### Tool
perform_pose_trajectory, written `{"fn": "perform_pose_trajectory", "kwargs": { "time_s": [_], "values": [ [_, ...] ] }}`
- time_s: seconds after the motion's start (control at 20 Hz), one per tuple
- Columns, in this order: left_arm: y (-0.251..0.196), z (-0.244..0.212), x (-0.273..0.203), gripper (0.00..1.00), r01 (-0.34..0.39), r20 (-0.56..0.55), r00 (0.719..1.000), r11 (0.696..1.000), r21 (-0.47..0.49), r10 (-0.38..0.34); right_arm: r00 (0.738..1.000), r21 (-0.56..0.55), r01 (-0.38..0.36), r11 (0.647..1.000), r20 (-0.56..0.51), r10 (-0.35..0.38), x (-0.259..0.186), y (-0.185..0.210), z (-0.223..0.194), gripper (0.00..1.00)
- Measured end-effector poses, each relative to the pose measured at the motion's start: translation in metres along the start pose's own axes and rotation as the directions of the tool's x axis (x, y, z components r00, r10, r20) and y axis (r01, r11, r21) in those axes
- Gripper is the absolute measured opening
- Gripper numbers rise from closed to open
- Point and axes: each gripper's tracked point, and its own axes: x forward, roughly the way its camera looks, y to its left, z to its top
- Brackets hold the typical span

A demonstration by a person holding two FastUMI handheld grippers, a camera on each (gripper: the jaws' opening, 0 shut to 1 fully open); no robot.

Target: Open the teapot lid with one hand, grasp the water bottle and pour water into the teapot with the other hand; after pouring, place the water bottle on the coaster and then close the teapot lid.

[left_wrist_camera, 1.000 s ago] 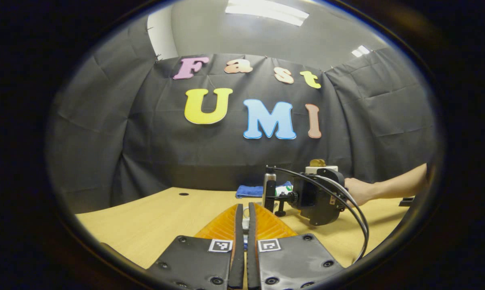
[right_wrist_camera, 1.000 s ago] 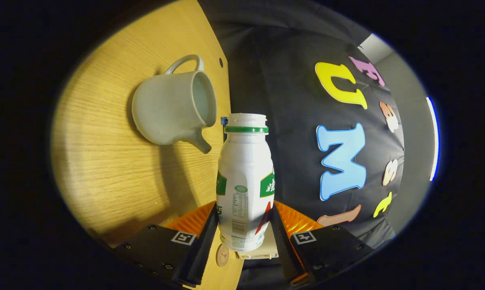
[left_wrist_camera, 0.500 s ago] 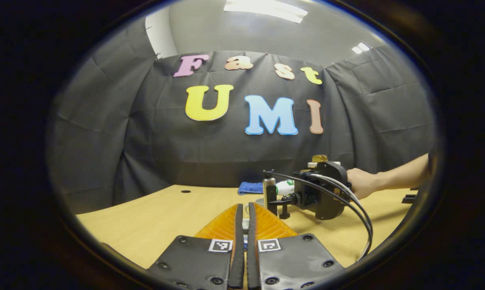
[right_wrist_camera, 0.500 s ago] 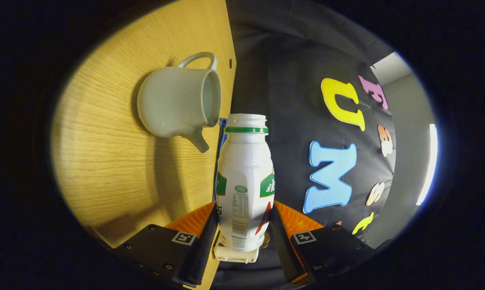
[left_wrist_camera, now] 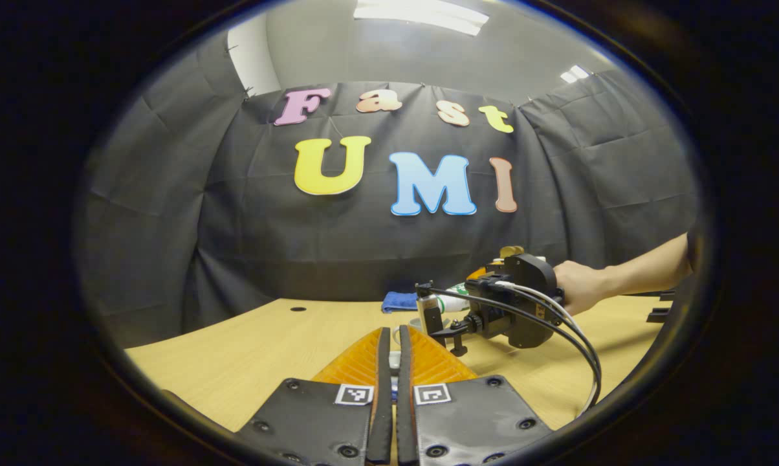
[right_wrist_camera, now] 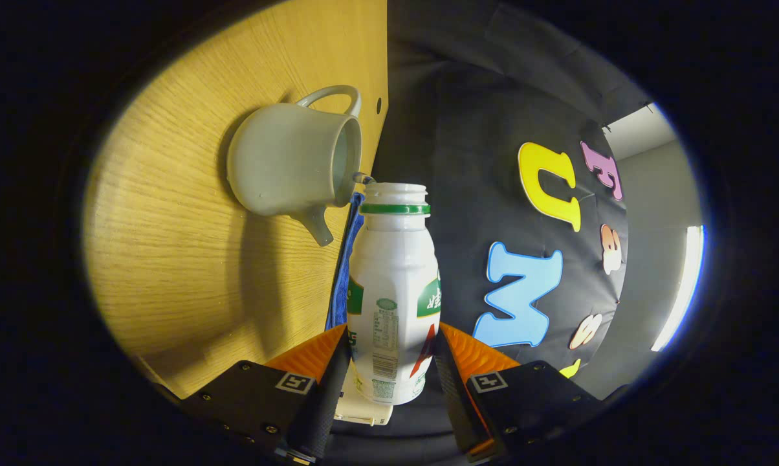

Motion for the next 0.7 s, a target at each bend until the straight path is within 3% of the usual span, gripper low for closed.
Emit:
{"fn": "perform_pose_trajectory", "kwargs": {
  "time_s": [0.05, 0.1, 0.15, 0.55, 0.6, 0.7],
  "values": [
    [-0.0002, 0.0005, 0.0001, 0.13, 0.001, 0.000, 1.000, 1.000, 0.000, -0.001, 1.000, -0.007, 0.002, 1.000, -0.001, -0.002, 0.0014, -0.0010, -0.0006, 0.72],
    [-0.0005, -0.0004, -0.0008, 0.09, 0.002, 0.000, 1.000, 1.000, -0.001, -0.002, 1.000, -0.011, 0.005, 1.000, -0.003, -0.005, 0.0014, -0.0017, -0.0015, 0.72],
    [0.0000, -0.0010, 0.0001, 0.13, 0.001, -0.003, 1.000, 1.000, -0.002, -0.001, 1.000, -0.012, 0.007, 1.000, -0.002, -0.007, 0.0022, -0.0023, -0.0020, 0.72],
    [-0.0003, -0.0041, 0.0010, 0.13, 0.003, -0.015, 1.000, 1.000, -0.006, -0.003, 0.999, -0.056, 0.044, 0.997, 0.012, -0.044, 0.0001, -0.0075, 0.0030, 0.72],
    [-0.0007, -0.0027, 0.0015, 0.09, 0.003, -0.015, 1.000, 1.000, -0.006, -0.003, 0.999, -0.065, 0.050, 0.997, 0.013, -0.049, 0.0002, -0.0087, 0.0030, 0.72],
    [0.0001, -0.0045, 0.0011, 0.13, 0.003, -0.018, 1.000, 1.000, -0.008, -0.004, 0.998, -0.084, 0.062, 0.995, 0.016, -0.061, 0.0000, -0.0109, 0.0034, 0.72]
  ]
}}
